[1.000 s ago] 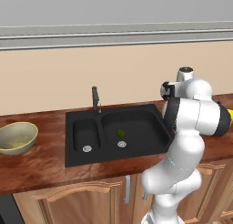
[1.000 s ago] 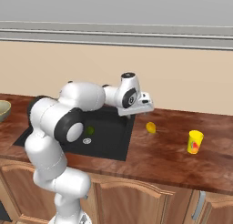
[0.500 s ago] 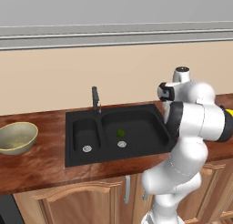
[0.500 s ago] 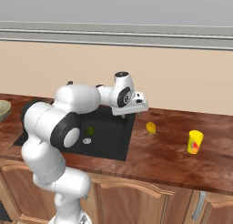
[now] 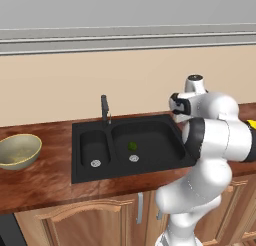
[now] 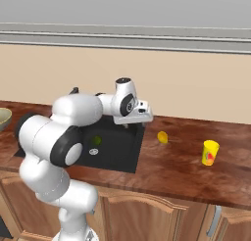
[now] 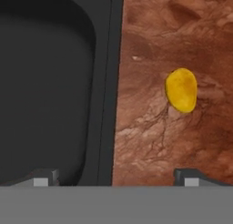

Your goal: Remove the lime and mango from the sink. Then move the bowl and cup from the counter to the sink for washing.

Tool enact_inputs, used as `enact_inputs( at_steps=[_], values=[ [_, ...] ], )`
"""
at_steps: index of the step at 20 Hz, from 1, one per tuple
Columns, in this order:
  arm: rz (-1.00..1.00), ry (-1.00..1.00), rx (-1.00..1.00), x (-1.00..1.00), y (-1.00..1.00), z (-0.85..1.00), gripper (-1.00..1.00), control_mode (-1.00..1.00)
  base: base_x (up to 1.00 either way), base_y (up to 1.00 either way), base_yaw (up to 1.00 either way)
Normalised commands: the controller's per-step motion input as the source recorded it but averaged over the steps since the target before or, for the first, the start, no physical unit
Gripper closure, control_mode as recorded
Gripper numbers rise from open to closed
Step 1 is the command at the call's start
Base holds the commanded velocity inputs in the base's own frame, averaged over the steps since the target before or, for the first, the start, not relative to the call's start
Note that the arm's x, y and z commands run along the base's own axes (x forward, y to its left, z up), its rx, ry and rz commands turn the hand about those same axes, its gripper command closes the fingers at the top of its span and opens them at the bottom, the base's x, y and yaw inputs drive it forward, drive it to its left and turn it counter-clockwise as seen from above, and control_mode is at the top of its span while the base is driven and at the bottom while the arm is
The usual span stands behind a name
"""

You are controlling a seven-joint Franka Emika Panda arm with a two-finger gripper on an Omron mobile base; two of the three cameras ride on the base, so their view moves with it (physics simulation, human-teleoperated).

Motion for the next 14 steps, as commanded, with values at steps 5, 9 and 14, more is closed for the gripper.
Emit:
enact_inputs(
  at_steps=[5, 9, 14],
  values=[
    [-0.08, 0.00, 0.00, -0.08, 0.29, 0.00, -1.00, -1.00, 0.00, 0.00, 0.00],
    [-0.07, -0.03, 0.00, -0.06, 0.33, 0.00, -1.00, -1.00, 0.00, 0.00, 0.00],
    [-0.06, -0.01, 0.00, -0.05, 0.33, 0.00, -1.00, -1.00, 0.00, 0.00, 0.00]
  ],
)
